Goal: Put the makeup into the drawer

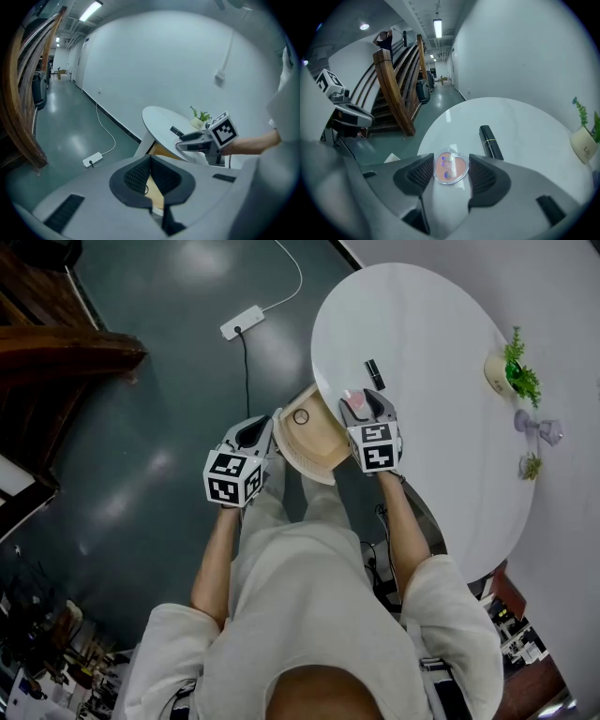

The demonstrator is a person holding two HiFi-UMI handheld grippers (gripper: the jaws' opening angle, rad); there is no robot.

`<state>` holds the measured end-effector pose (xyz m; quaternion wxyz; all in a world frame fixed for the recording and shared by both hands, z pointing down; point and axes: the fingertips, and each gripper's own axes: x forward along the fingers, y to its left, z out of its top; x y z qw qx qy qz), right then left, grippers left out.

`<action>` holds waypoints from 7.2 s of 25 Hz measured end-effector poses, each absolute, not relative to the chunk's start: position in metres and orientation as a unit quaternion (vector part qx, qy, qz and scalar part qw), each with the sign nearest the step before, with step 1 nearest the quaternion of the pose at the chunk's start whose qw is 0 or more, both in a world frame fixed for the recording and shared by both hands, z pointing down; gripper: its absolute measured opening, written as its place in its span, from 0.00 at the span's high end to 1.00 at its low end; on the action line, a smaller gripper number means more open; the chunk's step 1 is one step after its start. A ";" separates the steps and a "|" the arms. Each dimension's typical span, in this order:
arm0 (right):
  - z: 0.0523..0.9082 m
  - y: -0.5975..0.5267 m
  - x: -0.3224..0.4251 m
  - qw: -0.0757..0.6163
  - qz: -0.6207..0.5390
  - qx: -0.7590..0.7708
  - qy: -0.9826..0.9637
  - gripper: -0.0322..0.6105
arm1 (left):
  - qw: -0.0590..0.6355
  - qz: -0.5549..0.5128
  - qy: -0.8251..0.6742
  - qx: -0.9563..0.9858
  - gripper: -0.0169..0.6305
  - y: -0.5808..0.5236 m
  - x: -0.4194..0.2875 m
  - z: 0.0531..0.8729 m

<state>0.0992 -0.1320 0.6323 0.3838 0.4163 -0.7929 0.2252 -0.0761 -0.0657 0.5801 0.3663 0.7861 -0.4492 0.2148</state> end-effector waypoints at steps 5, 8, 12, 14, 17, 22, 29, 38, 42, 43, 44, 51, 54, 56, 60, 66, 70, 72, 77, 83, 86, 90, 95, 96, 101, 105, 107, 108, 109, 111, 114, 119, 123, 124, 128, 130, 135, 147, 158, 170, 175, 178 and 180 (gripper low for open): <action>0.624 -0.127 0.095 0.371 0.217 0.406 -0.807 0.59 | 0.366 0.213 -0.449 0.786 0.96 -0.061 -0.075 0.581; 0.609 -0.119 0.080 0.356 0.208 0.394 -0.821 0.59 | 0.366 0.212 -0.451 0.786 0.96 -0.058 -0.077 0.580; 0.591 -0.098 0.046 0.340 0.200 0.365 -0.844 0.59 | 0.368 0.209 -0.455 0.783 0.96 -0.055 -0.082 0.580; 0.589 -0.084 0.029 0.338 0.198 0.347 -0.852 0.59 | 0.369 0.209 -0.457 0.782 0.96 -0.052 -0.086 0.581; 0.602 -0.062 0.009 0.349 0.205 0.316 -0.858 0.59 | 0.372 0.208 -0.460 0.779 0.96 -0.050 -0.092 0.583; 0.643 -0.033 -0.006 0.384 0.220 0.277 -0.853 0.59 | 0.379 0.209 -0.463 0.773 0.96 -0.043 -0.099 0.591; 0.710 -0.017 -0.007 0.455 0.228 0.234 -0.828 0.59 | 0.390 0.209 -0.467 0.766 0.96 -0.038 -0.111 0.603; 0.796 -0.026 -0.012 0.510 0.255 0.211 -0.794 0.59 | 0.401 0.213 -0.466 0.760 0.96 -0.035 -0.121 0.620; 0.830 -0.029 -0.015 0.531 0.259 0.209 -0.780 0.59 | 0.408 0.217 -0.469 0.753 0.96 -0.030 -0.128 0.627; 0.837 -0.030 -0.014 0.536 0.255 0.210 -0.776 0.59 | 0.410 0.218 -0.469 0.752 0.96 -0.029 -0.129 0.628; 0.844 -0.032 -0.012 0.542 0.252 0.212 -0.773 0.59 | 0.411 0.219 -0.469 0.750 0.96 -0.028 -0.131 0.630; 0.858 -0.040 -0.017 0.537 0.237 0.228 -0.777 0.59 | 0.417 0.228 -0.471 0.743 0.96 -0.019 -0.143 0.637; 0.857 -0.038 -0.017 0.532 0.241 0.228 -0.779 0.58 | 0.418 0.230 -0.469 0.743 0.96 -0.016 -0.141 0.638; 0.852 -0.039 -0.018 0.522 0.245 0.230 -0.784 0.52 | 0.418 0.229 -0.468 0.744 0.96 -0.017 -0.139 0.637; 0.835 -0.043 -0.019 0.502 0.240 0.244 -0.795 0.51 | 0.413 0.226 -0.468 0.748 0.96 -0.020 -0.136 0.633; 0.778 -0.052 -0.020 0.442 0.225 0.270 -0.825 0.54 | 0.405 0.218 -0.470 0.754 0.96 -0.027 -0.130 0.625; 0.729 -0.048 -0.025 0.396 0.211 0.278 -0.850 0.56 | 0.397 0.215 -0.470 0.758 0.96 -0.032 -0.124 0.618; 0.701 -0.047 -0.027 0.371 0.208 0.286 -0.859 0.56 | 0.391 0.215 -0.468 0.763 0.96 -0.035 -0.119 0.614; 0.628 -0.055 -0.020 0.318 0.193 0.312 -0.874 0.58 | 0.379 0.212 -0.462 0.773 0.96 -0.043 -0.103 0.599; 0.577 -0.098 0.028 0.296 0.167 0.380 -0.861 0.59 | 0.368 0.208 -0.451 0.786 0.96 -0.054 -0.081 0.585; 0.568 -0.124 0.061 0.305 0.152 0.409 -0.846 0.59 | 0.363 0.206 -0.444 0.793 0.96 -0.061 -0.070 0.579; 0.568 -0.158 0.103 0.321 0.146 0.446 -0.822 0.60 | 0.358 0.205 -0.438 0.799 0.96 -0.069 -0.062 0.574; 0.601 -0.176 0.134 0.365 0.179 0.449 -0.796 0.63 | 0.356 0.206 -0.437 0.800 0.96 -0.072 -0.059 0.574; 0.609 -0.176 0.137 0.374 0.186 0.444 -0.793 0.63 | 0.357 0.206 -0.438 0.799 0.96 -0.072 -0.059 0.574; 0.631 -0.178 0.139 0.402 0.205 0.435 -0.779 0.74 | 0.362 0.206 -0.447 0.791 0.96 -0.070 -0.067 0.578; 0.631 -0.179 0.135 0.401 0.205 0.437 -0.778 0.80 | 0.365 0.205 -0.452 0.787 0.96 -0.070 -0.074 0.580; 0.626 -0.177 0.130 0.394 0.203 0.431 -0.786 0.80 | 0.365 0.204 -0.454 0.786 0.96 -0.069 -0.075 0.580; 0.622 -0.175 0.126 0.389 0.200 0.427 -0.792 0.80 | 0.365 0.203 -0.455 0.786 0.96 -0.069 -0.075 0.580; 0.617 -0.172 0.120 0.382 0.197 0.422 -0.798 0.80 | 0.365 0.203 -0.455 0.786 0.96 -0.070 -0.075 0.580; 0.607 -0.161 0.105 0.369 0.191 0.409 -0.813 0.80 | 0.366 0.202 -0.457 0.785 0.96 -0.069 -0.075 0.581; 0.596 -0.137 0.077 0.356 0.181 0.378 -0.835 0.80 | 0.368 0.202 -0.459 0.783 0.96 -0.067 -0.075 0.583; 0.595 -0.091 0.029 0.352 0.182 0.319 -0.861 0.80 | 0.372 0.201 -0.462 0.780 0.96 -0.062 -0.078 0.585; 0.620 -0.056 0.006 0.372 0.200 0.284 -0.861 0.80 | 0.376 0.201 -0.466 0.775 0.96 -0.055 -0.086 0.589; 0.631 -0.048 0.004 0.381 0.206 0.278 -0.857 0.80 | 0.378 0.201 -0.468 0.773 0.96 -0.054 -0.088 0.590; 0.674 -0.023 0.009 0.431 0.229 0.264 -0.832 0.80 | 0.384 0.201 -0.470 0.769 0.96 -0.046 -0.095 0.597; 0.693 -0.016 0.012 0.451 0.234 0.263 -0.820 0.80 | 0.388 0.202 -0.470 0.767 0.96 -0.041 -0.098 0.601; 0.739 -0.015 0.019 0.485 0.238 0.270 -0.797 0.80 | 0.398 0.200 -0.467 0.764 0.96 -0.033 -0.098 0.611; 0.831 -0.045 0.043 0.521 0.313 0.337 -0.719 0.80 | 0.420 0.198 -0.471 0.750 0.96 -0.015 -0.112 0.634; 0.871 -0.031 0.055 0.561 0.328 0.334 -0.683 0.78 | 0.427 0.198 -0.483 0.738 0.96 -0.006 -0.133 0.641; 0.818 -0.030 0.030 0.486 0.309 0.327 -0.749 0.61 | 0.422 0.193 -0.479 0.745 0.96 0.001 -0.130 0.635; 0.765 -0.035 0.020 0.427 0.277 0.333 -0.794 0.62 | 0.411 0.188 -0.481 0.751 0.96 -0.006 -0.122 0.629; 0.732 -0.032 0.015 0.397 0.266 0.336 -0.812 0.63 | 0.404 0.187 -0.482 0.755 0.96 -0.010 -0.117 0.621; 0.708 -0.032 0.012 0.374 0.259 0.340 -0.823 0.66 | 0.397 0.187 -0.482 0.758 0.96 -0.013 -0.114 0.613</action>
